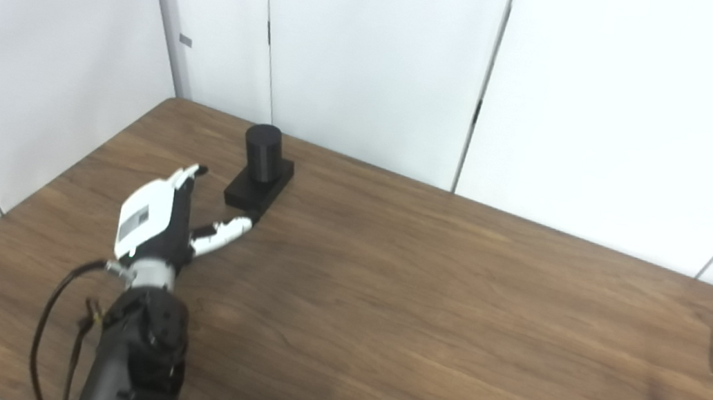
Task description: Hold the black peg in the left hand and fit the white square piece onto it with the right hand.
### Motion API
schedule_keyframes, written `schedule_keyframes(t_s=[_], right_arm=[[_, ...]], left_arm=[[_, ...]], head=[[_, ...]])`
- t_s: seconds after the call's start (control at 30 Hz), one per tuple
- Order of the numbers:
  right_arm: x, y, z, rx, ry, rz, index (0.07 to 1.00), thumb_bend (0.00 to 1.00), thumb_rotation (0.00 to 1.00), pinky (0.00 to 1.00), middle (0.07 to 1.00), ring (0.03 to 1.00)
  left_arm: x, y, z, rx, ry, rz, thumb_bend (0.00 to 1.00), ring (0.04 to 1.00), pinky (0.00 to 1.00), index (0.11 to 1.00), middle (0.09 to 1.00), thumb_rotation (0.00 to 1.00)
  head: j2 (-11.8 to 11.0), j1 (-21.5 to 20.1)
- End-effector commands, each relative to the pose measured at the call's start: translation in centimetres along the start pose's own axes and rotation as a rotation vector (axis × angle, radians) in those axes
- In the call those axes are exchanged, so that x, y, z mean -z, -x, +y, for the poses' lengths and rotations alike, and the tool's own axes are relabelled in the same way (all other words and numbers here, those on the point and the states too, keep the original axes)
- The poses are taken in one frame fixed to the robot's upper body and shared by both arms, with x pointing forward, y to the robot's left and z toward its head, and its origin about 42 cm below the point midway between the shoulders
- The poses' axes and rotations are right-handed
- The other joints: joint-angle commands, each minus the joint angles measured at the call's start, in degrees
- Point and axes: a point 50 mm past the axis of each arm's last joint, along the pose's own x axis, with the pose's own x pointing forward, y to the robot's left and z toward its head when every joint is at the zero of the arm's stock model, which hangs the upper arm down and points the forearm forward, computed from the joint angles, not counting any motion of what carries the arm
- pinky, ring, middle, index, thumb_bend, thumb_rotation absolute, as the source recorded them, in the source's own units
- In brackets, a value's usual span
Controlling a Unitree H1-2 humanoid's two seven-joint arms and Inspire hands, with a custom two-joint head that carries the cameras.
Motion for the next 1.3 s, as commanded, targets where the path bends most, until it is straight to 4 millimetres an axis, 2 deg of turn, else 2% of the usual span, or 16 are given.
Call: schedule_keyframes(t_s=[0.0, 0.3, 0.4, 0.5, 0.6, 0.77, 1.27], right_arm=[[1.5, 1.3, 0.0, 0.007, -0.007, 0.048, 1.0, 0.73, 1.0, 0.97, 0.974, 0.993], [1.4, 1.2, 0.2, 0.011, -0.032, 0.056, 1.0, 0.78, 0.97, 0.97, 0.963, 0.989], [1.4, 1.3, 0.3, 0.012, -0.035, 0.055, 1.0, 0.78, 0.96, 0.95, 0.954, 0.974], [1.3, 1.4, 0.3, 0.015, -0.035, 0.056, 1.0, 0.78, 0.96, 0.95, 0.953, 0.976], [1.2, 1.5, 0.4, 0.021, -0.03, 0.057, 0.998, 0.78, 0.95, 0.94, 0.941, 0.968], [1.1, 1.5, 0.6, 0.025, -0.026, 0.061, 0.987, 0.77, 0.96, 0.91, 0.922, 0.946], [1.0, 1.6, 0.8, 0.032, -0.033, 0.074, 0.972, 0.77, 0.95, 0.92, 0.914, 0.944]], left_arm=[[-1.5, -1.6, 1.1, -0.076, -0.036, -0.044, 0.87, 0.926, 0.8, 0.887, 0.949, 0.59], [-1.9, -5.3, 0.1, -0.063, -0.126, -0.023, 0.91, 0.933, 0.87, 0.862, 0.923, 0.61], [-2.2, -6.4, -0.4, -0.085, -0.224, -0.031, 0.92, 0.947, 0.97, 0.842, 0.917, 0.64], [-2.5, -7.0, -0.7, -0.084, -0.286, -0.02, 0.92, 0.974, 1.0, 0.84, 0.931, 0.67], [-2.6, -7.6, -1.1, -0.074, -0.331, -0.008, 0.9, 0.997, 1.0, 0.84, 0.95, 0.7], [-2.4, -8.4, -1.6, -0.068, -0.346, 0.006, 0.91, 1.0, 1.0, 0.806, 0.95, 0.69], [-1.8, -9.8, -2.6, -0.026, -0.373, 0.024, 0.93, 0.98, 1.0, 0.774, 0.934, 0.74]], head=[[0.5, -0.4], [0.7, -0.9], [0.9, -1.2], [1.0, -1.5], [1.1, -1.6], [1.1, -1.8], [1.3, -2.2]])
